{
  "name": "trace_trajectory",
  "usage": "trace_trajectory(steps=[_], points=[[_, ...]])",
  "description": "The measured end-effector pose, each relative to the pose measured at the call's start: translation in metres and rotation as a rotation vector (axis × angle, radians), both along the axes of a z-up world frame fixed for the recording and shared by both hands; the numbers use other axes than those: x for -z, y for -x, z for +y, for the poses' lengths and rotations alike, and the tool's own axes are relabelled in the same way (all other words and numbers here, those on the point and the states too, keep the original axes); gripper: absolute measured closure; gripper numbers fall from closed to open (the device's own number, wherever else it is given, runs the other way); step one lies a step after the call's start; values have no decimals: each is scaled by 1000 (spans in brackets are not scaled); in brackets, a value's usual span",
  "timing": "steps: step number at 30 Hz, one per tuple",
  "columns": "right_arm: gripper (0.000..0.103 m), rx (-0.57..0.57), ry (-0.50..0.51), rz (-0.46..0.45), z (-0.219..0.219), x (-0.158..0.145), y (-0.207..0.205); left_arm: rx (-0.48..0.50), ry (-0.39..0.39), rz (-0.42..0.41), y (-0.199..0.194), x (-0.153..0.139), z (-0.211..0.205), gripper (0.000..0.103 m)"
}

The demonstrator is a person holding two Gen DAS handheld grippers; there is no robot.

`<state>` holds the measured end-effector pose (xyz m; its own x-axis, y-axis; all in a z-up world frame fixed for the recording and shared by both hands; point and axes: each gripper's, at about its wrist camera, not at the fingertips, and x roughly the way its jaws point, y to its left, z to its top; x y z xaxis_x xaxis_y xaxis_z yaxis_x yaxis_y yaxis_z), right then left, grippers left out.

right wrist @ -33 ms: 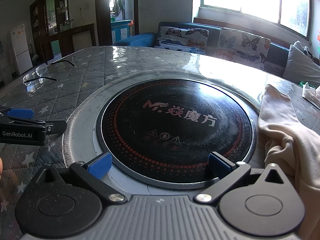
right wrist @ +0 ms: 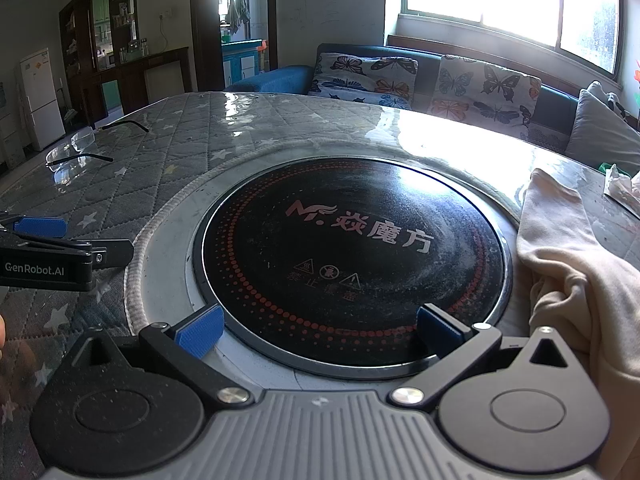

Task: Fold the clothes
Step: 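Move both grippers toward the crumpled cream garment beside the cooktop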

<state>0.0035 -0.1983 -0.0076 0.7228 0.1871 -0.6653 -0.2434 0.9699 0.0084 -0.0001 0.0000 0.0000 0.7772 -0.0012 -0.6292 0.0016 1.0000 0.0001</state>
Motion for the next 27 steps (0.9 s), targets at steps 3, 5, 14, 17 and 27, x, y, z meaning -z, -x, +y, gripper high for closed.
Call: trace_trajectory(steps=[3,5,14,17,27], points=[[0,0,-4,1,-1,0,0,0,-2,0,0,0,0,0],[0,0,-7,2,-1,0,0,0,-2,0,0,0,0,0],[0,2,-1,3,1,0,2,1,-4,1,-1,0,1,0],[0,10,-5,10,-1,-2,5,1,-11,3,1,0,-2,0],[0,-16,18,-3,-8,-12,33,9,36,46,13,-8,-8,0]])
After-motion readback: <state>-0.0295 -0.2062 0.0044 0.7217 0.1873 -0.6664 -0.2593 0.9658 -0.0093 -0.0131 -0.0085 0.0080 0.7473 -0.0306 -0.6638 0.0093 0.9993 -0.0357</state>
